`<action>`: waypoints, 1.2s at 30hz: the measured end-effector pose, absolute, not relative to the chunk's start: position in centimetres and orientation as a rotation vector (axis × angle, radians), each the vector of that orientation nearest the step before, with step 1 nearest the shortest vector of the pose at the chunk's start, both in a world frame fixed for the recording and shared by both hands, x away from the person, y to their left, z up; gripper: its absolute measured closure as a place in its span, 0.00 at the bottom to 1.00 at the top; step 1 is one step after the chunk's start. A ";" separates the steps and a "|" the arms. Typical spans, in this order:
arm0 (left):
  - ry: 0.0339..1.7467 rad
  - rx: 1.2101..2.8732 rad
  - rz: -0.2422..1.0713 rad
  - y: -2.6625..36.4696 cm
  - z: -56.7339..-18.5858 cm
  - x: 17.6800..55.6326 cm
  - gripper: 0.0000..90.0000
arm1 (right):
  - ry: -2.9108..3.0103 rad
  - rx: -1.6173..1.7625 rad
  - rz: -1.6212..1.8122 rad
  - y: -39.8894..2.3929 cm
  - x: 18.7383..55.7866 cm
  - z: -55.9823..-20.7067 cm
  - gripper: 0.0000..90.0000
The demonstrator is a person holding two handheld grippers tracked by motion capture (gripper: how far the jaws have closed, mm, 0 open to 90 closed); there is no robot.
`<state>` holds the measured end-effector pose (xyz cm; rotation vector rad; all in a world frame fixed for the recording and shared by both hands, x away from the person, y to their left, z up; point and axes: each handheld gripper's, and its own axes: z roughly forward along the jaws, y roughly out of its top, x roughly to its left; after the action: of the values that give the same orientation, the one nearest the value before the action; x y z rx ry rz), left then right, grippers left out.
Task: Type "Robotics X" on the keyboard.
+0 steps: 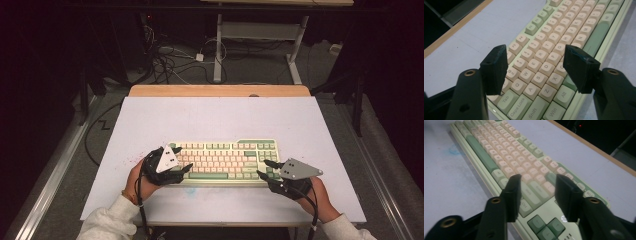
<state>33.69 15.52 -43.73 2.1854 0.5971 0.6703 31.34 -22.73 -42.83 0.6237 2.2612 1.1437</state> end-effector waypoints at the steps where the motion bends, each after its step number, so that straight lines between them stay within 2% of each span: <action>1: 0.608 2.182 0.694 15.5 -43.8 33.6 0.32 | 2.268 0.628 1.143 -22.8 31.4 -42.8 0.77; 4: 0.613 2.186 0.689 15.5 -44.0 33.4 0.29 | 2.293 0.631 1.141 -22.9 31.6 -42.7 0.88; 6: 0.630 2.176 0.701 15.7 -44.0 33.3 0.23 | 2.300 0.634 1.136 -23.0 31.7 -42.7 0.93; 9: 0.640 2.163 0.709 16.0 -44.0 33.0 0.22 | 2.298 0.644 1.131 -23.1 31.8 -42.6 1.00; 11: 0.637 2.156 0.711 16.2 -44.0 32.8 0.19 | 2.306 0.656 1.138 -23.2 32.0 -42.6 1.00; 36: 0.638 2.166 0.728 17.2 -44.3 31.6 0.19 | 2.408 0.660 1.050 -19.8 34.3 -43.6 1.00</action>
<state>31.63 17.17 -44.31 2.1660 0.6380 0.7284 34.31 -19.79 -43.57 0.6603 2.4078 1.0496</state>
